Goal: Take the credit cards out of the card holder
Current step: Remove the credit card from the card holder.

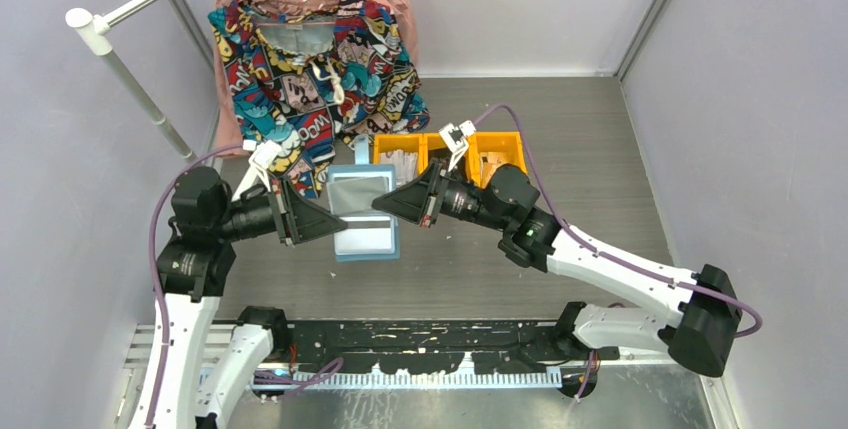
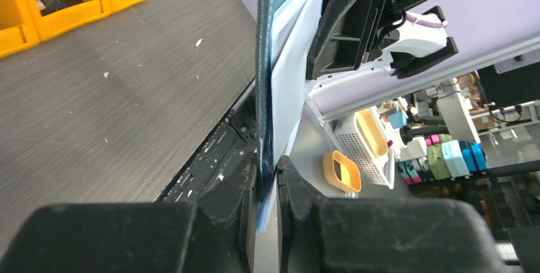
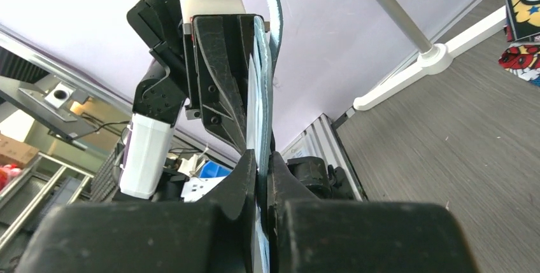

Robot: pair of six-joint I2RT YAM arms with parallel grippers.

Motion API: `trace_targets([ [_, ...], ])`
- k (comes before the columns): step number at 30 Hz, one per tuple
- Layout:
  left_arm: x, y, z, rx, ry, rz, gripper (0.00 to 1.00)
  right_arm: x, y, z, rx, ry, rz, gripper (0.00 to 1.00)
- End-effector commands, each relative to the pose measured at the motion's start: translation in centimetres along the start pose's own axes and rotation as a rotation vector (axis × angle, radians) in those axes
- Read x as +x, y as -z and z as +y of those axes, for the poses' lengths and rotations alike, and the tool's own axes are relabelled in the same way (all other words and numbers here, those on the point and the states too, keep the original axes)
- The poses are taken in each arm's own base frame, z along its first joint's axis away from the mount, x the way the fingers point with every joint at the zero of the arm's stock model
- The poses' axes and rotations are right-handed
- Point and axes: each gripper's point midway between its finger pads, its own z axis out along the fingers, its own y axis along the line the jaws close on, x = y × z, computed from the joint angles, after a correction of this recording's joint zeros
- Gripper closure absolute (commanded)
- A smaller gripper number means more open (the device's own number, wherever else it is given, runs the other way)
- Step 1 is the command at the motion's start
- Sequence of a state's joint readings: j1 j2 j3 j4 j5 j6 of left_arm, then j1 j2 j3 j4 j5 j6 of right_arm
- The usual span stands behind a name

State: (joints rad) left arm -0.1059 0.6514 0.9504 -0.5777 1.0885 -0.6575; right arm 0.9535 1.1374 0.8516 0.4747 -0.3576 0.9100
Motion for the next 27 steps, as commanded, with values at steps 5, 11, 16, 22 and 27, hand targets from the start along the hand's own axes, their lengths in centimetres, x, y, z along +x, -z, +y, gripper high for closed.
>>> trace_targets([
  [5, 0.0, 0.0, -2.2, 0.143, -0.022, 0.058, 0.98, 1.4, -0.2, 1.8, 0.003, 0.101, 0.152, 0.64],
  [11, 2.1, 1.1, -3.2, 0.196, -0.072, 0.160, 1.00, 3.2, -0.4, 2.7, -0.013, 0.180, 0.422, 0.50],
  [16, 2.8, 1.7, -3.7, 0.189, -0.123, 0.204, 1.00, 3.8, 0.2, 2.9, -0.013, 0.228, 0.547, 0.75],
  [22, 2.3, 1.4, -2.7, 0.129, -0.121, 0.182, 0.66, 1.9, -0.3, 3.5, 0.010, 0.249, 0.463, 0.99],
  [27, 1.7, 1.0, -3.0, 0.127, -0.035, 0.111, 0.57, -3.5, -1.2, 7.0, -0.121, 0.212, 0.101, 0.99],
])
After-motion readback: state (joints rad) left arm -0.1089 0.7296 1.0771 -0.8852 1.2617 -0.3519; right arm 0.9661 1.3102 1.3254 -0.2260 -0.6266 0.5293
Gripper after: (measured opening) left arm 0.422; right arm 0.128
